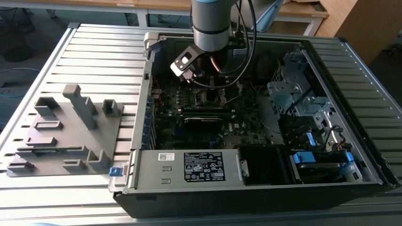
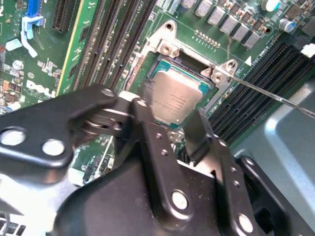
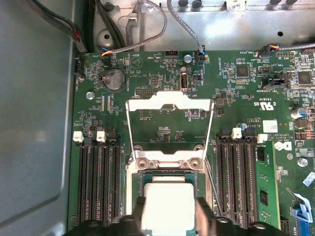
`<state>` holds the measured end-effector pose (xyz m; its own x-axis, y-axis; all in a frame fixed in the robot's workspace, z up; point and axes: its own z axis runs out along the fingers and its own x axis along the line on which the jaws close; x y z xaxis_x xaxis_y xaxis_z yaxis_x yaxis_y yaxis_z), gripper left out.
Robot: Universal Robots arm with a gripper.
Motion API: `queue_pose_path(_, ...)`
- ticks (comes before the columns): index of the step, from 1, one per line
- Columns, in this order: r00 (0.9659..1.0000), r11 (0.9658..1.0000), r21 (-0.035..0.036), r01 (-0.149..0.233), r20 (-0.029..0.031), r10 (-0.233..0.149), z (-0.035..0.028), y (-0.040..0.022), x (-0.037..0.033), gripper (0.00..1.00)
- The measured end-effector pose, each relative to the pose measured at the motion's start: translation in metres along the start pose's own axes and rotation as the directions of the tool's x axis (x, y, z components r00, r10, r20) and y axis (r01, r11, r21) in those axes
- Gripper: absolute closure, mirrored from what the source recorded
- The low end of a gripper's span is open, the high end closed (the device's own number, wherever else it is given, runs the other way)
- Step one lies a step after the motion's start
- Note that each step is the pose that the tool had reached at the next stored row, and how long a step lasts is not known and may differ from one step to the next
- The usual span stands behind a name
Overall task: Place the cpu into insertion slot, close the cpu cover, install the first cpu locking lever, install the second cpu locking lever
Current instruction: 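Place the cpu into insertion slot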
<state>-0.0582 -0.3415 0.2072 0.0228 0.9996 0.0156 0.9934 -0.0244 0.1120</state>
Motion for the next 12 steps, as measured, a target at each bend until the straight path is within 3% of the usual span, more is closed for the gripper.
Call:
queue_pose_path(4,1.0000,1.0000,0.0000,0.000,0.0000,0.000,-0.0002,0.0000,0.0000,0.59)
queue_pose_path(7,1.0000,1.0000,0.0000,0.000,0.0000,0.000,-0.0003,0.0000,0.0000,0.76)
queue_pose_path(12,1.0000,1.0000,0.0000,0.000,0.0000,0.000,-0.0004,0.0000,0.0000,0.89)
